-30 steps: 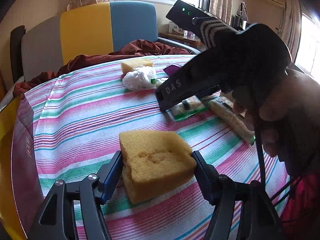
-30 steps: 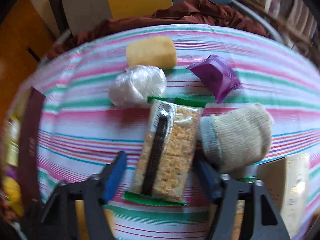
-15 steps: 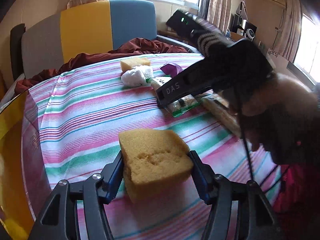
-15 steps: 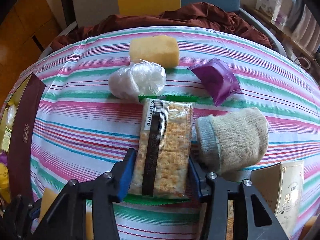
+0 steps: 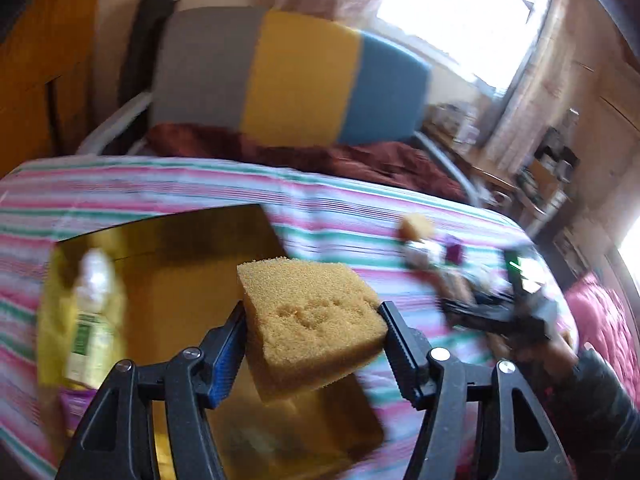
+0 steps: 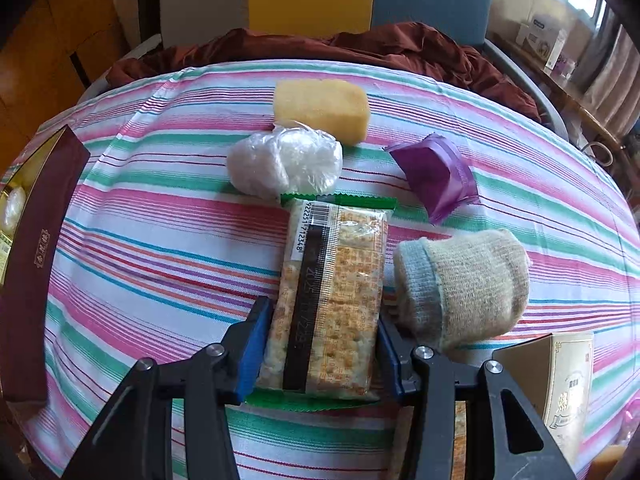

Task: Organize objects
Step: 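Lower the yellow sponge into the gold tray and open the left gripper while the right gripper carries the crackers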

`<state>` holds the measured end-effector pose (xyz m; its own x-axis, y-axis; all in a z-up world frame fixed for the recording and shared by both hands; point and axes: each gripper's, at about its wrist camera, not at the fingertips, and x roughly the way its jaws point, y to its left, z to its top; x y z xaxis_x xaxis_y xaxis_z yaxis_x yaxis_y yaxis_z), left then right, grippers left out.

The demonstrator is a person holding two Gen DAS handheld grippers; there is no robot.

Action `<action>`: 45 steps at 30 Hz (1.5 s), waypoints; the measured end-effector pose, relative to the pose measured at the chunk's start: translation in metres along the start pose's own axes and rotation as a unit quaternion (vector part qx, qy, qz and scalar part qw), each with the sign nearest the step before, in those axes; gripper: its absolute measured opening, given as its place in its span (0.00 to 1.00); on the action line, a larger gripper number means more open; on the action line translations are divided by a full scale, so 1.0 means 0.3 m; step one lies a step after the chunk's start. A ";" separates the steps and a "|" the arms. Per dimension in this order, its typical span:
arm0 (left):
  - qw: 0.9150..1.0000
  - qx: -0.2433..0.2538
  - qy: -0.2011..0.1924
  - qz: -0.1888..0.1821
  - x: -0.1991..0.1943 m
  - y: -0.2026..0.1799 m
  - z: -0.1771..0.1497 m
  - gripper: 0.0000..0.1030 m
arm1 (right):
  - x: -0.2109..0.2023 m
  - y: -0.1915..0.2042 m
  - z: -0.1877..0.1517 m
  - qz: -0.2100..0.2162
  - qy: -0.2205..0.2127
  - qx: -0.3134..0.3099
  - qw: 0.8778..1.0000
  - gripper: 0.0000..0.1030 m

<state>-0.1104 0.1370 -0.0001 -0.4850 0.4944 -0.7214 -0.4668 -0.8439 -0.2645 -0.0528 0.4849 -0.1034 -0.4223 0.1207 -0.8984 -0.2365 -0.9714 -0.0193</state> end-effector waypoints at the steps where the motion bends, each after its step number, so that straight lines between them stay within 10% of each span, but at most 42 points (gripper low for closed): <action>1: 1.000 -0.014 0.013 0.017 0.021 0.071 0.022 0.63 | -0.001 -0.002 -0.002 0.000 0.000 -0.001 1.000 0.48; 7: 0.990 -0.095 0.080 0.065 0.189 0.370 0.077 0.63 | 0.002 -0.003 -0.001 -0.002 -0.002 -0.005 1.000 0.48; 17: 0.981 -0.048 0.122 0.146 0.352 0.460 0.112 0.72 | 0.007 -0.001 -0.002 -0.001 -0.006 -0.006 1.000 0.48; 30: 0.983 -0.042 0.045 0.175 0.059 0.421 0.043 0.80 | 0.007 0.016 -0.005 -0.011 -0.014 -0.016 1.000 0.48; 45: 0.993 -0.033 -0.035 0.106 -0.210 0.187 -0.240 0.80 | -0.047 0.015 -0.012 0.013 -0.010 0.023 1.000 0.45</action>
<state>-0.0528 0.0435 -0.0155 -0.6188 0.3160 -0.7192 -0.3012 -0.9410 -0.1544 -0.0448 0.4780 -0.0924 -0.4461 0.1007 -0.8893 -0.2657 -0.9638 0.0241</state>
